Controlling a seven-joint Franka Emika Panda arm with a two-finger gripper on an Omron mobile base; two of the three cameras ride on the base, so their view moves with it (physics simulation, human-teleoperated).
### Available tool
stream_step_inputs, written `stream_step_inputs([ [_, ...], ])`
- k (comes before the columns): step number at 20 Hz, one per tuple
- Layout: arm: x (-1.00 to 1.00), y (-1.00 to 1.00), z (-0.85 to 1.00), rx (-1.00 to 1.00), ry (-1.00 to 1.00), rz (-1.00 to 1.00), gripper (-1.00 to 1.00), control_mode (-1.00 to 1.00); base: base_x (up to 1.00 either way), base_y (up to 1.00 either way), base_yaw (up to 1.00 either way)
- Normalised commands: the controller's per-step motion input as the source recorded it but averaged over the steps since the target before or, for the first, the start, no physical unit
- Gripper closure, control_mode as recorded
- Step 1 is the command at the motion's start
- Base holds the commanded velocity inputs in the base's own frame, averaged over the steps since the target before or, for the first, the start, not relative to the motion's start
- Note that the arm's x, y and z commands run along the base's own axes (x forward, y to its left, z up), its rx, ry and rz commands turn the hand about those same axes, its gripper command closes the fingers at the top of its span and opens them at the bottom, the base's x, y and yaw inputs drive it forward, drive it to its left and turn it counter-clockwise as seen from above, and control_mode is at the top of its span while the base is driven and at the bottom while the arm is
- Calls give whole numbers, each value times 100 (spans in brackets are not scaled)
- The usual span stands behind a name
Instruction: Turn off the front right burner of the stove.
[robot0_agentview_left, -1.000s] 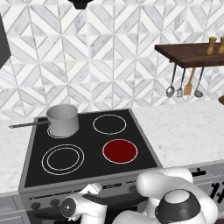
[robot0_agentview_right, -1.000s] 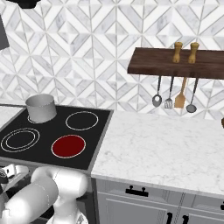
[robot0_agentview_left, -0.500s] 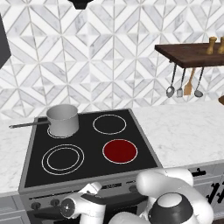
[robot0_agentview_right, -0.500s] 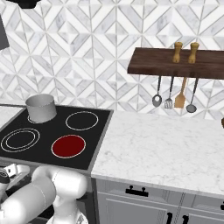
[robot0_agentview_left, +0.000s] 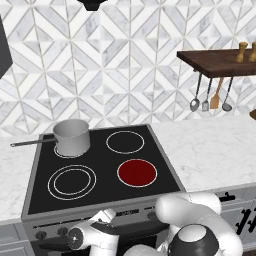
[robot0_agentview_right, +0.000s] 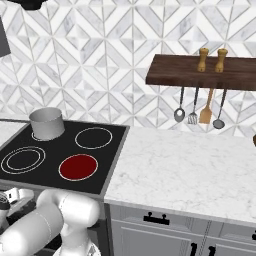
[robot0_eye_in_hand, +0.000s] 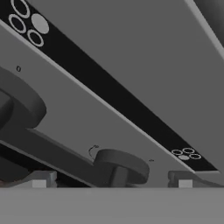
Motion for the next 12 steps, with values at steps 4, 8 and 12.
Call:
stream_step_inputs([
  [4,9,-12,0,0,-12,0,-100,-100,0,0,0],
  [8,0,-26,0,0,-25,4,-100,-100,0,0,0],
  [12,7,-7,0,0,-3,1,-100,-100,0,0,0],
])
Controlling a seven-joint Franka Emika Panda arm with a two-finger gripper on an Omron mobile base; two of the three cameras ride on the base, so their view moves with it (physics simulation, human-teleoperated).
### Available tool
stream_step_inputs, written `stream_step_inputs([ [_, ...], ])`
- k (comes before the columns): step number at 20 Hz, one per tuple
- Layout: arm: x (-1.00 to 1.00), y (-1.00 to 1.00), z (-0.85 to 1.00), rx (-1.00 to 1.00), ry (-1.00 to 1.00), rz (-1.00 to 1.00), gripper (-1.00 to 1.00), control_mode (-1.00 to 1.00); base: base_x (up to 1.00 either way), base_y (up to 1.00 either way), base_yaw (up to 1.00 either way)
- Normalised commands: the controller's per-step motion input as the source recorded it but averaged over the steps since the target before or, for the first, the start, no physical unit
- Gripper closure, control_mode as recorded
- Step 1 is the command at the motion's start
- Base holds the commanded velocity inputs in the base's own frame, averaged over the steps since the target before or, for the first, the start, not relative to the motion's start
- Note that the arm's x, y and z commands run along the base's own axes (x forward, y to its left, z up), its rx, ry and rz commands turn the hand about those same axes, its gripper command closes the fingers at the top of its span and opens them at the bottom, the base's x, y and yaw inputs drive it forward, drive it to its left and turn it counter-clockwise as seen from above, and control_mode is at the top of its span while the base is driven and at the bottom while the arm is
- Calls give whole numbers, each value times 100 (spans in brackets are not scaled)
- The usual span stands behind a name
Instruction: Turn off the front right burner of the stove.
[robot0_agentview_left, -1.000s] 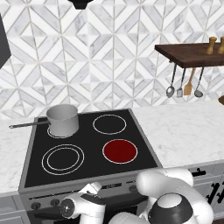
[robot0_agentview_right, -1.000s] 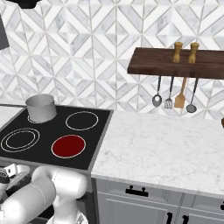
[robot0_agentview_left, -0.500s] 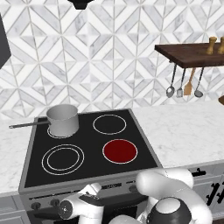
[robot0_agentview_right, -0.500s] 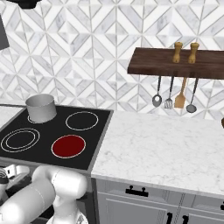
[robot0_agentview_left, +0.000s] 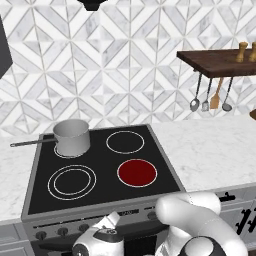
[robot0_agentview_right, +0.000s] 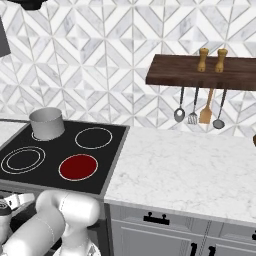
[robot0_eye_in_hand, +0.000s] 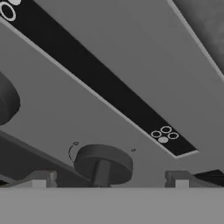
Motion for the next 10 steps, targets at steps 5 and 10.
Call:
stream_step_inputs([
  [5,23,0,0,0,2,0,-100,-100,0,0,0],
  [10,26,0,0,0,4,0,100,-100,0,0,0],
])
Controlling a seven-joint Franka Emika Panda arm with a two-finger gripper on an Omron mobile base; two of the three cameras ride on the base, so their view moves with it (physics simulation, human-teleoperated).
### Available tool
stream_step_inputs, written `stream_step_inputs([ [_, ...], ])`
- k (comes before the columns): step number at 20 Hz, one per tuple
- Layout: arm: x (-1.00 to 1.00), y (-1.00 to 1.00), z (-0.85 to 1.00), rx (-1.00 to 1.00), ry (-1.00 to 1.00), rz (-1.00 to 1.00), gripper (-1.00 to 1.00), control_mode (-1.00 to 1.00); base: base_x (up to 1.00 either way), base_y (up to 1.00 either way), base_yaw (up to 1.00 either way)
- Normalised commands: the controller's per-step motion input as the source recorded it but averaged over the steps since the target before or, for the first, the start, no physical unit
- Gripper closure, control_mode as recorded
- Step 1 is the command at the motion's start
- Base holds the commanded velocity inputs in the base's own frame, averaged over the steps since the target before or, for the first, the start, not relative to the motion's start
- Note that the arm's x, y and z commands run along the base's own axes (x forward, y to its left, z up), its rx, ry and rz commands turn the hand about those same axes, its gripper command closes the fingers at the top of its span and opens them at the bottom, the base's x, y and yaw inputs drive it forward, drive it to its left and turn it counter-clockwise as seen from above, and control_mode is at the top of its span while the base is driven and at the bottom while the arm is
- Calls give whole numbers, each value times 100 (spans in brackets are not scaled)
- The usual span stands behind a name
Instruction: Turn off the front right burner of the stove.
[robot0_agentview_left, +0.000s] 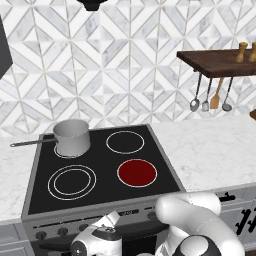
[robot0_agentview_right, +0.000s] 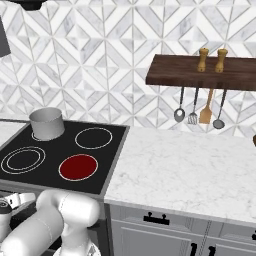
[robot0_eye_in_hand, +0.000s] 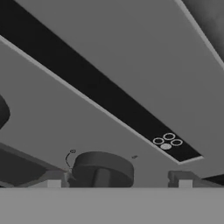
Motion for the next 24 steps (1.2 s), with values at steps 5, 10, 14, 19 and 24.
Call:
stream_step_inputs([
  [5,12,-1,0,7,0,-2,100,-100,0,0,0],
  [10,6,-32,0,17,0,-15,100,-100,0,0,0],
  [14,0,-61,0,29,0,-24,100,-100,0,0,0],
  [19,0,-73,0,34,-4,-26,100,-100,0,0,0],
  [24,0,-63,2,38,-9,-30,100,-100,0,0,0],
])
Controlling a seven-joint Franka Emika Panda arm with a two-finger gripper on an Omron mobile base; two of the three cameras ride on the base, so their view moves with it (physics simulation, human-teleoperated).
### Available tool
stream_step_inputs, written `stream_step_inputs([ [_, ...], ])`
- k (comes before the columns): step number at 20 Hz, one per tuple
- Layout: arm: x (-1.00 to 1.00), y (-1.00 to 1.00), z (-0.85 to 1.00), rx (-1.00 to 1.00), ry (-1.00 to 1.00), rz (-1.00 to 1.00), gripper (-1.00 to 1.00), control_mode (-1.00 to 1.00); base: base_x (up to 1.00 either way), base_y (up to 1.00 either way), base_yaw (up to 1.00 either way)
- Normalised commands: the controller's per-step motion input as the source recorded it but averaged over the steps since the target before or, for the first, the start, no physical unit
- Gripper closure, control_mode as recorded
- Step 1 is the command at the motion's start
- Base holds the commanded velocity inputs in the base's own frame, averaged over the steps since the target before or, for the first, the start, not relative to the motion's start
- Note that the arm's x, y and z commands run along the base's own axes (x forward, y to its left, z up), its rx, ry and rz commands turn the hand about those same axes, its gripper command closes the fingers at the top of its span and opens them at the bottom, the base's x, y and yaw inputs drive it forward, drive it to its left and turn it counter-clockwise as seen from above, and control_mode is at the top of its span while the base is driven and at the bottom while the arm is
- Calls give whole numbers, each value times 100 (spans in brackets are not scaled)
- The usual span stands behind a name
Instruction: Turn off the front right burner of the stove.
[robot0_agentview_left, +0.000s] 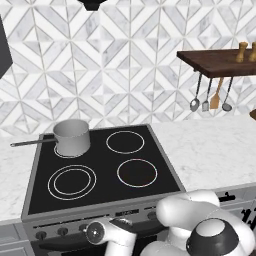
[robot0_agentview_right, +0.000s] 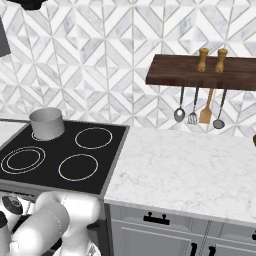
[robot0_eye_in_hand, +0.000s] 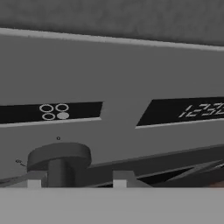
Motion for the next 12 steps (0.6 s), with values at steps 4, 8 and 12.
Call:
stream_step_inputs([
  [4,0,-16,2,15,-4,-11,100,-100,0,0,0],
  [8,0,0,0,0,0,0,100,-100,0,0,0],
  [12,0,0,0,0,0,0,100,-100,0,0,0],
])
